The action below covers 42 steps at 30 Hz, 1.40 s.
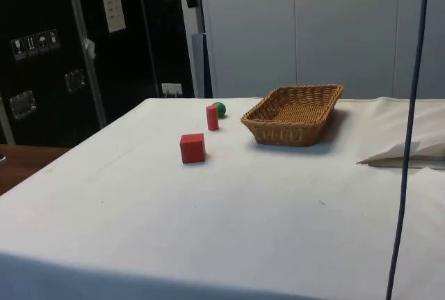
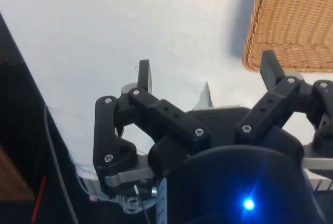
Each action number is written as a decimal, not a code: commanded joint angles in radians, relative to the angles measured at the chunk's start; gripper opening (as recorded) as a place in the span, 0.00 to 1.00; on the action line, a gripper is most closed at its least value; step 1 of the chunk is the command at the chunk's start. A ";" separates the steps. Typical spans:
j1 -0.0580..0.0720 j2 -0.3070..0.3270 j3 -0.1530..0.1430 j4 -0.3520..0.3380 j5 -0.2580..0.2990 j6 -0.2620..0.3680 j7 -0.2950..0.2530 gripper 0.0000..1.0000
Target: Pick up the object to the left of the cylinder and place it into the basket.
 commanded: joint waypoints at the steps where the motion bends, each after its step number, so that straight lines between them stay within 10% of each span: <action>1: 0.000 0.003 0.003 -0.014 0.000 0.021 0.001 1.00; 42: 0.009 0.126 0.063 -0.195 0.032 0.438 -0.041 1.00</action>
